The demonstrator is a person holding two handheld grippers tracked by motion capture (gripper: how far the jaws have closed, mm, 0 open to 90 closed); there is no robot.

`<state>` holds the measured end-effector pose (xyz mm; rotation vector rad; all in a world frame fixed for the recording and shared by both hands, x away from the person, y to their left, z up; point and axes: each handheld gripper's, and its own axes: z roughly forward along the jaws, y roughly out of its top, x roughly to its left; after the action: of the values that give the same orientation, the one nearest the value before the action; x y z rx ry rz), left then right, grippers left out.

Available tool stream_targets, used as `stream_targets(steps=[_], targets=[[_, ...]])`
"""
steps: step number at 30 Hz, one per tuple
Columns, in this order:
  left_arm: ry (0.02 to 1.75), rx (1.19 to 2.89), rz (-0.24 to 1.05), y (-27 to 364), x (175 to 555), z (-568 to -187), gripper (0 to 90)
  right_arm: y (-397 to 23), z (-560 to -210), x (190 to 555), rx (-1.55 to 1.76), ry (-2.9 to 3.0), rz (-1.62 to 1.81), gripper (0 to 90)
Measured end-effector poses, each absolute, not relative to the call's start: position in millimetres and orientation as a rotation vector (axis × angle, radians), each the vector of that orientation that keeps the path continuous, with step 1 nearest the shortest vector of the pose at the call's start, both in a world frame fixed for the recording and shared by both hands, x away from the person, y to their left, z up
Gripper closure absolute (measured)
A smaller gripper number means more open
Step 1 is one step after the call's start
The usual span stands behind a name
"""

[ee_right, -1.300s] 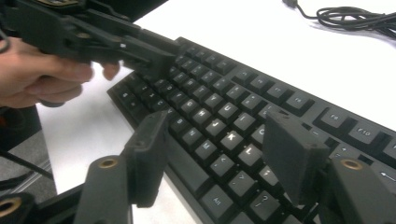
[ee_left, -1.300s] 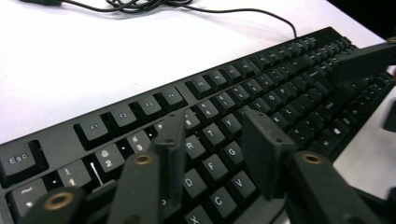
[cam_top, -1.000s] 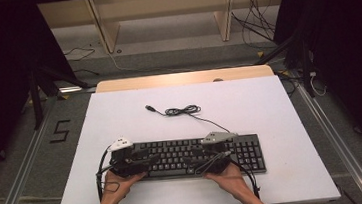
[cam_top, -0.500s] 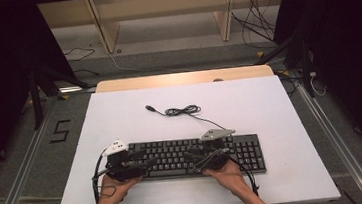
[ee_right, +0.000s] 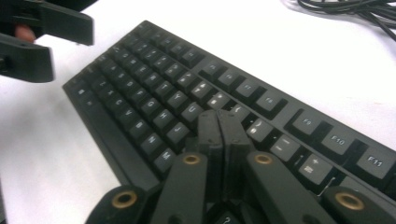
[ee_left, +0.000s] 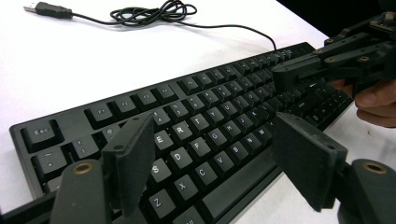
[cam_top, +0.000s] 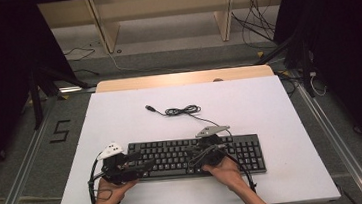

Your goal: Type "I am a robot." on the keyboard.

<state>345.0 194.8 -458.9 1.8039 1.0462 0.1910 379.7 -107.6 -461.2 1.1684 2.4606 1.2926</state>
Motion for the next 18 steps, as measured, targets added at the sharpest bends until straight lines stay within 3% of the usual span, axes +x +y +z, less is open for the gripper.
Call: stream_targets(steps=[18], targets=[[1.023, 1.788, 0.210, 201.9, 336.7, -459.6, 27.5, -100.1, -468.2, 390.4, 1.203, 2.478, 1.204, 90.0]])
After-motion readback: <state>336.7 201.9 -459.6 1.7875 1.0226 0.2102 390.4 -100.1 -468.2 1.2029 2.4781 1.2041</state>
